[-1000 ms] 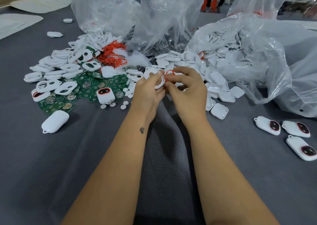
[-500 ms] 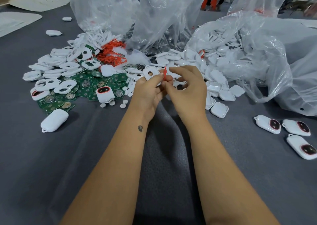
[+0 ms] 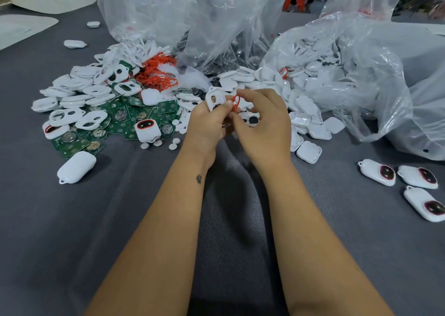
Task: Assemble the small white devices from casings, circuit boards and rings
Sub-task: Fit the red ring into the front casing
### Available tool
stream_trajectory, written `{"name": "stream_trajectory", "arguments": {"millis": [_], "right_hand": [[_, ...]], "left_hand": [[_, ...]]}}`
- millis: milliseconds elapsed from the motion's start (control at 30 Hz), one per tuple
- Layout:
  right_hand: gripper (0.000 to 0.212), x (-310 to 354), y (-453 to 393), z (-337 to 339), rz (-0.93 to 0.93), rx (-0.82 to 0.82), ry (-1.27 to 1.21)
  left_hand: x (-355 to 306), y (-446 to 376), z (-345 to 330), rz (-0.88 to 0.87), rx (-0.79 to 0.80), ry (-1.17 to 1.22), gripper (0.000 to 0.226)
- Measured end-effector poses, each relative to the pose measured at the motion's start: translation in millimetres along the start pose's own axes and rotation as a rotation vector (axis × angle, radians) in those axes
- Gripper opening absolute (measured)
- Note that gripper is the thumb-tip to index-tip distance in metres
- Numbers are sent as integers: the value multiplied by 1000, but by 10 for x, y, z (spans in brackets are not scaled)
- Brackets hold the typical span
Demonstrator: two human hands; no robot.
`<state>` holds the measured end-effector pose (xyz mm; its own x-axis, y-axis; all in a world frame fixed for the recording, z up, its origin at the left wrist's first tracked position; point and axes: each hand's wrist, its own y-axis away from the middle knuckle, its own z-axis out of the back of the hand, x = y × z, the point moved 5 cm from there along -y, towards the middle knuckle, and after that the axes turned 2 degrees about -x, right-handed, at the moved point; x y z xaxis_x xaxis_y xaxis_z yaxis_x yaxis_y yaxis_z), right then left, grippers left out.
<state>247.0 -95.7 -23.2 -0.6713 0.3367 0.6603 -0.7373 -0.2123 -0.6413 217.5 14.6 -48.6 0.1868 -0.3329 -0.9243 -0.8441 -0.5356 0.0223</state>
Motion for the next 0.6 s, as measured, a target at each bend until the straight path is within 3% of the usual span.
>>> {"name": "stream_trajectory", "arguments": {"millis": [133,333,467,600], "right_hand": [[33,-6,6,17,0,0,115],[29,-39,16,32,-92,-22,91],[26,-67,-11,18,-341,-6,-439],[31,3,-39,-17,-369,139,-918]], "left_hand": [[1,6,-4,-26,11,-38,16],[2,-4,-7,-14,26,46,16],[-35,12,-26,38,88,256,17],[-31,-5,23,135,8,250,20]]}}
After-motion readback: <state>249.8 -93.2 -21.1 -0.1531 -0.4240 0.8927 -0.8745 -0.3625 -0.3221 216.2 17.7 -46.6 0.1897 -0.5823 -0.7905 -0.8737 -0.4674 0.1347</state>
